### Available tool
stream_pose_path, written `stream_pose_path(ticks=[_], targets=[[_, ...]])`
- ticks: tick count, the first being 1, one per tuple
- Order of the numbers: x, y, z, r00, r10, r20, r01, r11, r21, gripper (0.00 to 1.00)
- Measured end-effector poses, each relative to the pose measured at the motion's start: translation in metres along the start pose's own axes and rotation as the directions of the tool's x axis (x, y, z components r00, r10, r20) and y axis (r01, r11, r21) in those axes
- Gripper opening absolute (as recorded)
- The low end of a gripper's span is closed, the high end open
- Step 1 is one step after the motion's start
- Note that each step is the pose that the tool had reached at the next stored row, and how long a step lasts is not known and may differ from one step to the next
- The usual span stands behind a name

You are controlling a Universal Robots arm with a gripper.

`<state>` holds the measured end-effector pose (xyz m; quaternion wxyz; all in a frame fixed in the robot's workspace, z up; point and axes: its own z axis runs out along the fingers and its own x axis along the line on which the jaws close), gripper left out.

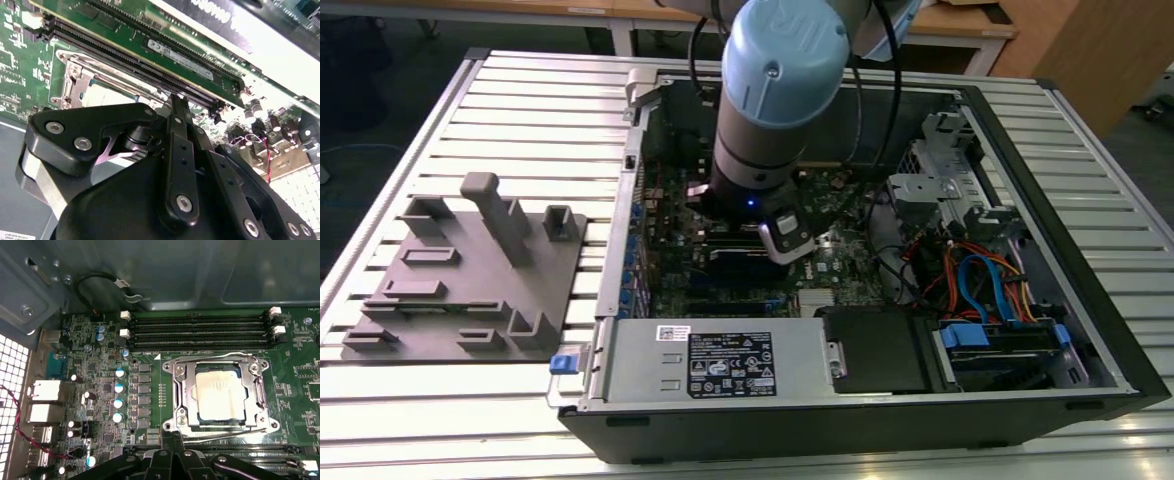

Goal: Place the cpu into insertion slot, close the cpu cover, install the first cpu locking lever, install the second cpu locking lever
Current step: 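Install the second cpu locking lever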

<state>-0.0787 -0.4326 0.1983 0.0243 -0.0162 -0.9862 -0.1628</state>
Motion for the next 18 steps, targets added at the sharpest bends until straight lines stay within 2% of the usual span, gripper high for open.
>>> stream_pose_path(ticks=[3,7,11,18], targets=[[-0.0001,-0.0008,0.0023,1.0000,0.000,-0.0006,0.000,0.9999,-0.0160,0.10],[-0.0003,-0.0018,0.0055,1.0000,-0.001,-0.0008,0.001,0.9995,-0.0303,0.10],[-0.0004,-0.0024,0.0072,1.0000,-0.002,-0.0008,0.002,0.9992,-0.0392,0.10],[-0.0005,-0.0034,0.0099,1.0000,-0.002,-0.0006,0.002,0.9989,-0.0468,0.10]])
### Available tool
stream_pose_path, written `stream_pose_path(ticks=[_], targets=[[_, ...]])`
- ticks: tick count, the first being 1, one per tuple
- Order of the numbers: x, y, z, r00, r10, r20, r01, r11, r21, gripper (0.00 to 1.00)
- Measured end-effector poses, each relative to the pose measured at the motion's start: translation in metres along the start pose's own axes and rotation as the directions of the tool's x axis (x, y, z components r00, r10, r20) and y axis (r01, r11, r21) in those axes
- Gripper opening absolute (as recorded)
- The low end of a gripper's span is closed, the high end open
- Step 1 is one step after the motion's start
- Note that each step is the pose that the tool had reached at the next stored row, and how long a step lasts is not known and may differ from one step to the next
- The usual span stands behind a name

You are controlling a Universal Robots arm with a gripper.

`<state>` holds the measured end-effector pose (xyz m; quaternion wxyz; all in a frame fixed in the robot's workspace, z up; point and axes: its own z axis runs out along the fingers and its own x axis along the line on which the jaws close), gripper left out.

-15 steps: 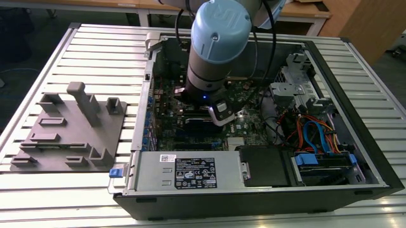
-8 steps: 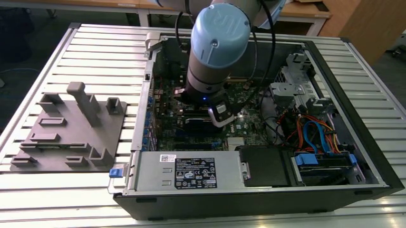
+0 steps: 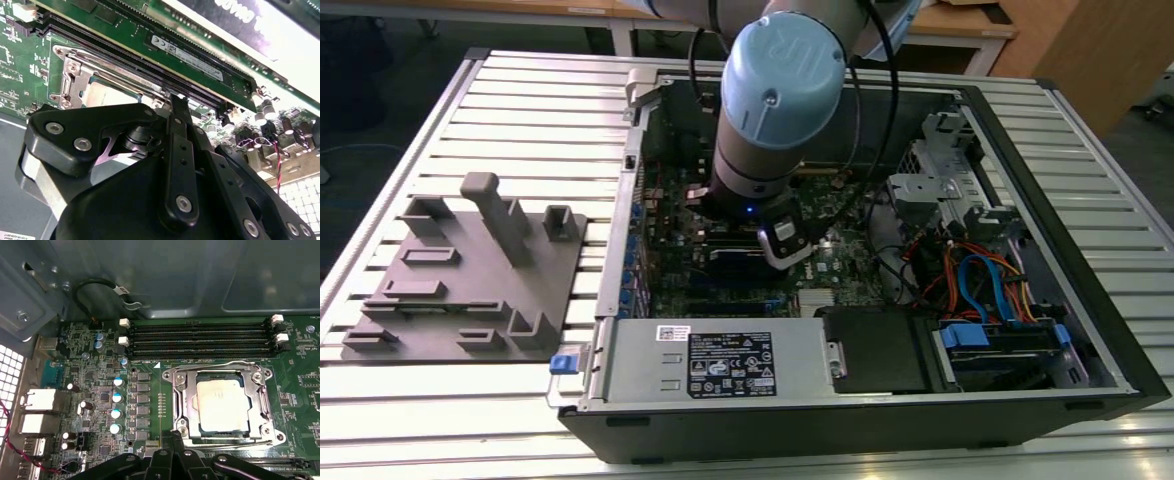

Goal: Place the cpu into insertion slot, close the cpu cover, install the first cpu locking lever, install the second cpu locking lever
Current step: 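Install the second cpu locking lever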

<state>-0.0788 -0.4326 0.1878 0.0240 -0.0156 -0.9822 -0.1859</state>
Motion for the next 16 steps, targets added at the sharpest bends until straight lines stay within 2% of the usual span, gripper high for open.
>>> stream_pose_path(ticks=[16], targets=[[0.0027,0.0013,0.0038,1.0000,0.000,0.0006,0.000,1.0000,-0.0040,0.10]])
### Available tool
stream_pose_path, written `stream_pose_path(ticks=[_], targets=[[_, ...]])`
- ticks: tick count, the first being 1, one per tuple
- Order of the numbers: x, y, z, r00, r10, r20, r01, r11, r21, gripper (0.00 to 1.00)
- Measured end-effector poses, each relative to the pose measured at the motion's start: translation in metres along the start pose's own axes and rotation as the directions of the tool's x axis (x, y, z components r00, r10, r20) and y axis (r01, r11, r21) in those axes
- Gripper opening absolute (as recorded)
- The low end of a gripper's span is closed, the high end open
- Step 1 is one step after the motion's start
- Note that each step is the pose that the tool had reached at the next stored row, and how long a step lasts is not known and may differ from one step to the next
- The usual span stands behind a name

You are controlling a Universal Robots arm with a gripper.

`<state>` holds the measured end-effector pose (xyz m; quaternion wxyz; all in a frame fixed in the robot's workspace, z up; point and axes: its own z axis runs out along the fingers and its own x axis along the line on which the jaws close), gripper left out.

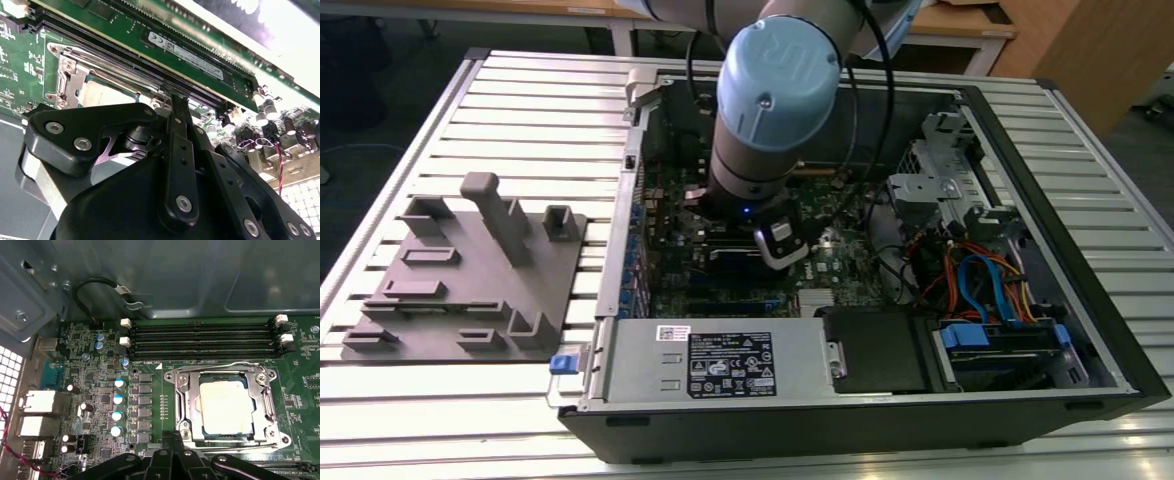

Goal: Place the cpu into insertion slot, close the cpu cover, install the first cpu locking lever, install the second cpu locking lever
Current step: 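Install the second cpu locking lever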

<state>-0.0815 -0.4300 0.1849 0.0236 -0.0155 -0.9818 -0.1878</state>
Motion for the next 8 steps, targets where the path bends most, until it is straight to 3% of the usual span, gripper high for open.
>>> stream_pose_path(ticks=[4,8], targets=[[0.0027,0.0014,0.0009,1.0000,0.000,0.0011,0.000,1.0000,-0.0003,0.10],[0.0045,0.0057,-0.0076,1.0000,0.000,0.0011,0.000,1.0000,0.0000,0.10]])
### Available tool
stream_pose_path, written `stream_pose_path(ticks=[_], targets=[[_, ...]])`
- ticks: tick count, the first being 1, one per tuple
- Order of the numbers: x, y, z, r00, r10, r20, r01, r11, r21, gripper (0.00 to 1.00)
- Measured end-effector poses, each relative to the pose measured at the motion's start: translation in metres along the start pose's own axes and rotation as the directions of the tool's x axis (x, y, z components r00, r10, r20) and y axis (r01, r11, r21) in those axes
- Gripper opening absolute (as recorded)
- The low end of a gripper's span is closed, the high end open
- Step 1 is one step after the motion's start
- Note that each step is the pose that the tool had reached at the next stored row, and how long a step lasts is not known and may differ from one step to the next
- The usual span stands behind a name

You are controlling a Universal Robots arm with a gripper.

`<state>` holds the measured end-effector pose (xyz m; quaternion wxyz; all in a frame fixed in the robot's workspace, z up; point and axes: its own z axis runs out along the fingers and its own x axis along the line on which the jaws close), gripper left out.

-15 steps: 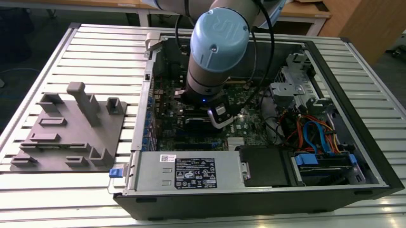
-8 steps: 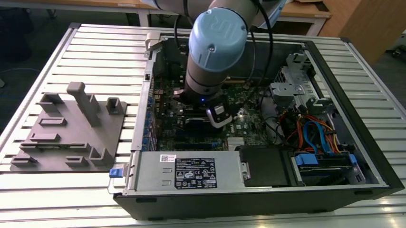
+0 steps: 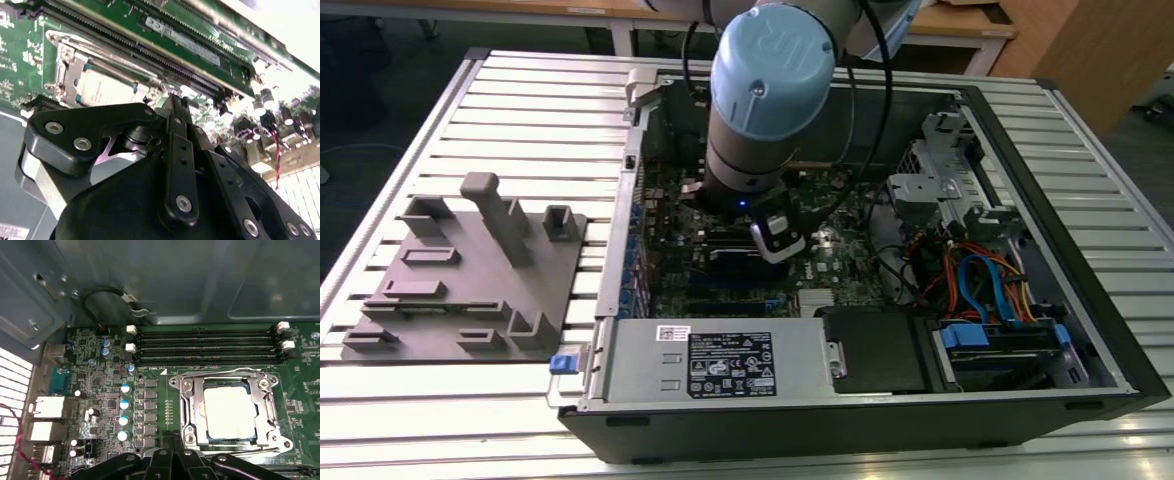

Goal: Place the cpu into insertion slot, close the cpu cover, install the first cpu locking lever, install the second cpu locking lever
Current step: 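Install the second cpu locking lever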

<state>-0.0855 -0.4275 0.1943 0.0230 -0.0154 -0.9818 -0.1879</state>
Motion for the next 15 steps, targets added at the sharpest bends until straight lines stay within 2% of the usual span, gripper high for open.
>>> stream_pose_path(ticks=[4,7,15], targets=[[0.0005,0.0036,-0.0090,1.0000,0.000,0.0000,0.000,1.0000,0.0000,0.10],[0.0008,0.0054,-0.0134,1.0000,0.000,0.0000,0.000,1.0000,0.0000,0.10],[0.0009,0.0068,-0.0170,1.0000,0.000,0.0000,0.000,1.0000,0.0000,0.10]])
